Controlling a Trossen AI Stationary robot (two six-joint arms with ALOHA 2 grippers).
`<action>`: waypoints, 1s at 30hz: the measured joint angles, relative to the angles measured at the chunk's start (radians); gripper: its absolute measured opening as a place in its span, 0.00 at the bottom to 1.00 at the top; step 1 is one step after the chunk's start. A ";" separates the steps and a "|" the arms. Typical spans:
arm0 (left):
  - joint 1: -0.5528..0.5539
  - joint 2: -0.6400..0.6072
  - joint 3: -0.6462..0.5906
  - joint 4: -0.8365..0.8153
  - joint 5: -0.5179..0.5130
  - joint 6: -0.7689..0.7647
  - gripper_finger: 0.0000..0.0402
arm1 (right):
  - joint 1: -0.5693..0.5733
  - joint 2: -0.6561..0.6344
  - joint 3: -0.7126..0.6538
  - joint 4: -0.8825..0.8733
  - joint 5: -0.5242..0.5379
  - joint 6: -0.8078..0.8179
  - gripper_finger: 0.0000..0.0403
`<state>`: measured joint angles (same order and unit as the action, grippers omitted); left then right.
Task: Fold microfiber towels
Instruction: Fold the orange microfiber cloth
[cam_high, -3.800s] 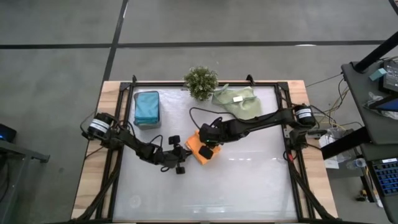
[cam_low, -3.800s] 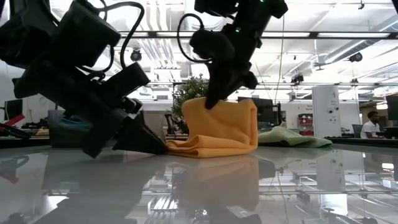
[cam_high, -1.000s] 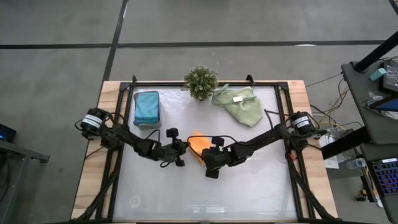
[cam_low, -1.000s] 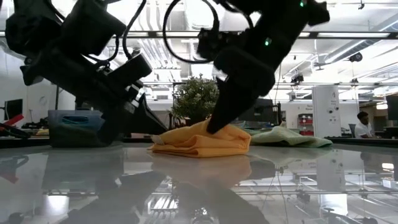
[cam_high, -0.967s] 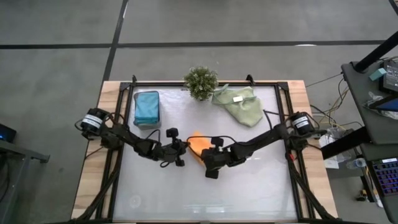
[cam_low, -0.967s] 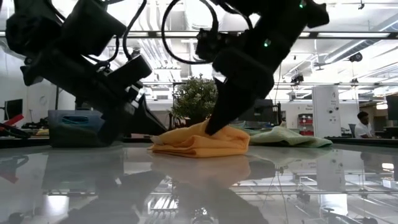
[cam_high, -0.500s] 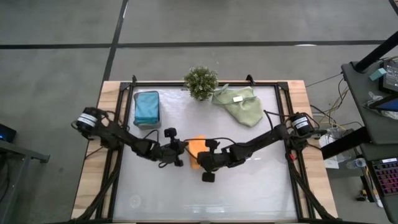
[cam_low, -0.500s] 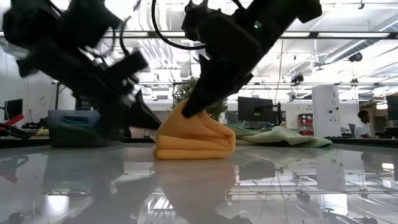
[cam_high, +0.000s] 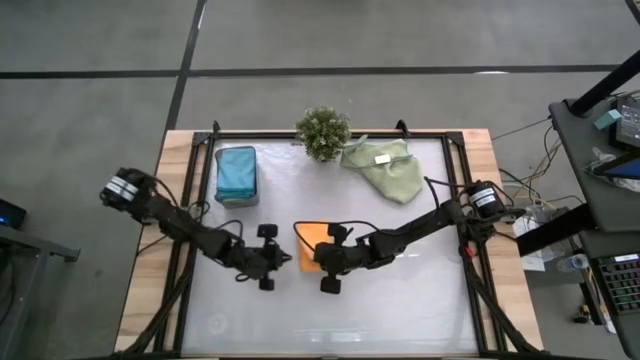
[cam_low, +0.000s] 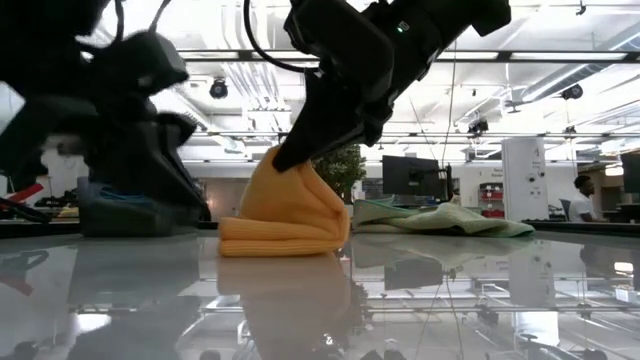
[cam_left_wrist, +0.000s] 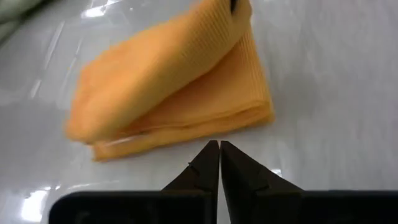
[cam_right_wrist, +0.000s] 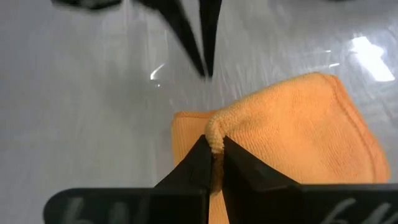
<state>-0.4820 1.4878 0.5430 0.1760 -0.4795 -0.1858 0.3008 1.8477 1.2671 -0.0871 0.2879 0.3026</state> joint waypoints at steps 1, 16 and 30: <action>-0.001 0.029 0.000 0.033 0.001 0.000 0.00 | 0.000 0.000 0.000 0.004 0.000 0.001 0.03; 0.000 0.285 0.019 0.355 0.000 0.000 0.00 | -0.004 0.062 0.009 0.118 -0.060 -0.001 0.03; 0.000 0.275 0.016 0.348 0.021 0.007 0.00 | -0.013 0.164 0.086 0.122 -0.052 0.024 0.03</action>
<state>-0.4816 1.7626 0.5587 0.5240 -0.4588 -0.1783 0.2878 2.0115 1.3527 0.0348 0.2359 0.3264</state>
